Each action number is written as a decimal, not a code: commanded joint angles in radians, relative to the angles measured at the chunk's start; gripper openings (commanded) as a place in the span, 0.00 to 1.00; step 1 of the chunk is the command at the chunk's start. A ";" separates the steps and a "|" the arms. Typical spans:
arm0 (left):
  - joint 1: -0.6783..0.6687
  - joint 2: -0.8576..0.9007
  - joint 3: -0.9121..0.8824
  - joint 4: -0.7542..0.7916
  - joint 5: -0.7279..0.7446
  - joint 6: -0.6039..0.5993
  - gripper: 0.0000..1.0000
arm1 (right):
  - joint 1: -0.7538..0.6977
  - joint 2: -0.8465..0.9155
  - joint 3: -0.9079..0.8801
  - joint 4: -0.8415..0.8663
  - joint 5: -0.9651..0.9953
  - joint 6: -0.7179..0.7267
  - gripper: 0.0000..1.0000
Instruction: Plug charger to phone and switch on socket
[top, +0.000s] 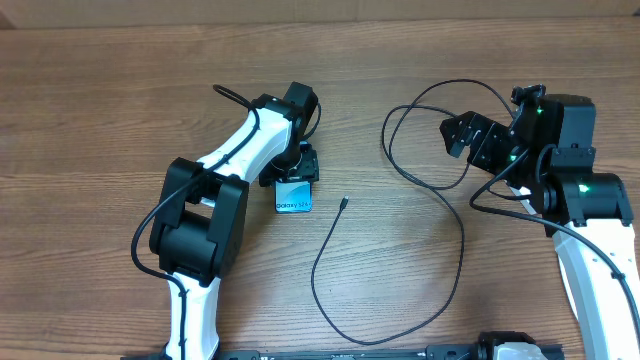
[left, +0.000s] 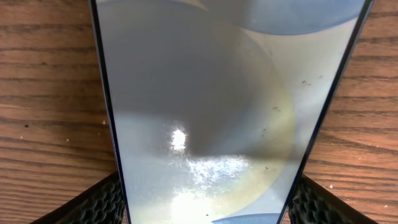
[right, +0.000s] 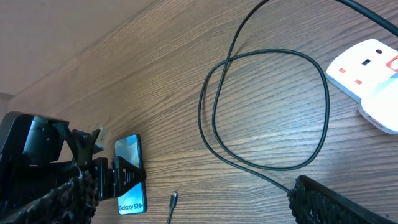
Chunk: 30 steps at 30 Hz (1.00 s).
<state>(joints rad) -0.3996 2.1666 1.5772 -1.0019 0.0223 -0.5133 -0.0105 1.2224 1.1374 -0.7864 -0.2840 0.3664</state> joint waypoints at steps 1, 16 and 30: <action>-0.006 0.021 -0.009 -0.008 -0.003 0.019 0.72 | 0.004 0.003 0.011 0.002 0.007 0.004 1.00; -0.003 0.021 0.020 -0.032 -0.003 0.019 0.71 | 0.004 0.003 0.011 0.002 0.007 0.004 1.00; 0.003 0.021 0.181 -0.158 0.034 0.019 0.72 | 0.004 0.003 0.011 0.002 0.007 0.005 1.00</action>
<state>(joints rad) -0.3992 2.1807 1.7035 -1.1397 0.0269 -0.5137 -0.0105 1.2224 1.1374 -0.7864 -0.2840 0.3664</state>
